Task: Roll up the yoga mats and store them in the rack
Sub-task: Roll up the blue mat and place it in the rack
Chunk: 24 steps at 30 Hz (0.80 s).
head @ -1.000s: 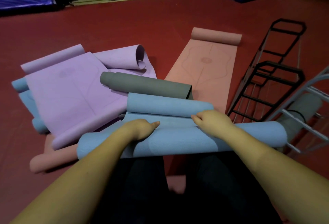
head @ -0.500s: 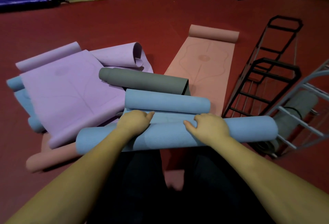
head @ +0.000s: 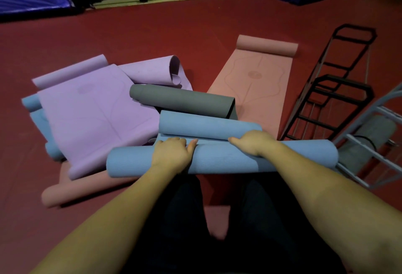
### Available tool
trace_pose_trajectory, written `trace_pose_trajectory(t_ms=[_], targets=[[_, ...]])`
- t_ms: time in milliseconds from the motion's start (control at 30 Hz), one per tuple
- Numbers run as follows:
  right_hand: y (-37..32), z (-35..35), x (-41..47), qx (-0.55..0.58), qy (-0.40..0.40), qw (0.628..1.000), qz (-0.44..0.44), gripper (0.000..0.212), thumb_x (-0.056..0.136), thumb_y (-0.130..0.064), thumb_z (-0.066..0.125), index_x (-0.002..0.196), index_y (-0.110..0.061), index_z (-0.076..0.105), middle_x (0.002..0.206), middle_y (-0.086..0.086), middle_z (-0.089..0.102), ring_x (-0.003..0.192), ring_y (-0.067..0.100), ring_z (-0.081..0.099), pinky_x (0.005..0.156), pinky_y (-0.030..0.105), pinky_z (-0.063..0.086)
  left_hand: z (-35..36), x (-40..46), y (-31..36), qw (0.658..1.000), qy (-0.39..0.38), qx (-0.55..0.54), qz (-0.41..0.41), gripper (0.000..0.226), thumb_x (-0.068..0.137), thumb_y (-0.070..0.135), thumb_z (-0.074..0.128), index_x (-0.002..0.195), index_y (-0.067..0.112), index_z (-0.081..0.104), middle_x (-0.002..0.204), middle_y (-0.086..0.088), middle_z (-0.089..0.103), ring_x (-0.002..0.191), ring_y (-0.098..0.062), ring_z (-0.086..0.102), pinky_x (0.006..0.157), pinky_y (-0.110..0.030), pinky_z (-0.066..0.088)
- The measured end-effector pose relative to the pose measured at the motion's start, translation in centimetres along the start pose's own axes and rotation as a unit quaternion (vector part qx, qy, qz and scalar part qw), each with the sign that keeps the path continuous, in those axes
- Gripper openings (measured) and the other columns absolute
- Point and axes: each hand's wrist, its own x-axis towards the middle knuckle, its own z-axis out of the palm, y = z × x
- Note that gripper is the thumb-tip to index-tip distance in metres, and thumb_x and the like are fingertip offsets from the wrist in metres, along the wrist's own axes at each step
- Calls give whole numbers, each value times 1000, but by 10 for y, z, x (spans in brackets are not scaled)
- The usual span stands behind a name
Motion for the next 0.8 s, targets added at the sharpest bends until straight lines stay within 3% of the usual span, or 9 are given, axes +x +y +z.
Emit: trace_pose_trajectory(t_ms=[167, 267, 400, 467, 533, 600, 633, 733, 800], targets=[[-2, -12, -9, 33, -95, 995, 0, 68, 98, -61, 31, 142, -14, 51, 153, 11, 41, 136, 27, 42, 108, 34, 30, -8, 0, 0, 996, -76, -51, -9, 66, 102, 58, 16, 103, 16, 68, 114, -11, 68, 108, -32, 60, 91, -40, 42], [0, -10, -13, 53, -156, 986, -1, 60, 97, -58, 36, 138, -19, 54, 152, 8, 43, 133, 24, 44, 103, 33, 30, -9, -6, -2, 988, -138, -74, -20, 71, 101, 61, 16, 109, 14, 68, 123, -12, 65, 114, -32, 58, 93, -39, 42], [1, -3, -12, 69, -160, 985, -4, 66, 97, -63, 35, 142, -17, 51, 154, 8, 40, 136, 25, 41, 109, 34, 28, -9, -5, -3, 983, -171, -70, -26, 73, 100, 62, 16, 118, 12, 66, 131, -12, 61, 120, -32, 56, 97, -40, 40], [2, 2, -10, 42, -106, 993, -25, 64, 98, -63, 31, 134, -17, 58, 146, 9, 49, 130, 26, 47, 105, 34, 34, -12, 1, -3, 979, -191, -71, -25, 73, 100, 62, 16, 124, 11, 63, 136, -13, 58, 123, -32, 53, 100, -40, 38], [5, 7, -11, 19, 9, 997, -69, 52, 102, -54, 30, 110, -19, 67, 120, 7, 65, 110, 26, 57, 85, 33, 42, -16, 9, -3, 973, -218, -76, -22, 73, 101, 60, 18, 132, 8, 58, 143, -15, 52, 128, -32, 50, 104, -40, 36], [7, 10, -18, 22, 125, 988, -84, 48, 103, -49, 32, 81, -18, 61, 89, 1, 64, 91, 26, 58, 65, 33, 35, -21, 17, -2, 967, -244, -78, -18, 72, 102, 58, 20, 139, 6, 53, 149, -15, 46, 133, -32, 45, 109, -39, 32], [6, 13, -23, 20, 161, 984, -79, 48, 102, -49, 33, 74, -18, 55, 84, 1, 61, 88, 26, 58, 62, 33, 32, -23, 21, -2, 964, -254, -79, -17, 71, 103, 58, 21, 141, 6, 51, 152, -15, 43, 136, -32, 43, 111, -39, 30], [7, 28, -38, -12, 197, 977, -77, 48, 97, -59, 36, 81, -19, 57, 96, 5, 63, 96, 27, 58, 68, 34, 36, -24, 31, -2, 956, -274, -101, -15, 67, 103, 57, 26, 146, 10, 47, 157, -11, 35, 143, -29, 35, 116, -37, 24], [9, 42, -47, -49, 210, 973, -77, 63, 91, -70, 28, 92, -16, 62, 100, 6, 64, 100, 28, 58, 78, 35, 40, -23, 36, -2, 952, -280, -125, -12, 65, 103, 57, 28, 146, 12, 47, 159, -9, 33, 144, -28, 33, 117, -36, 22]])
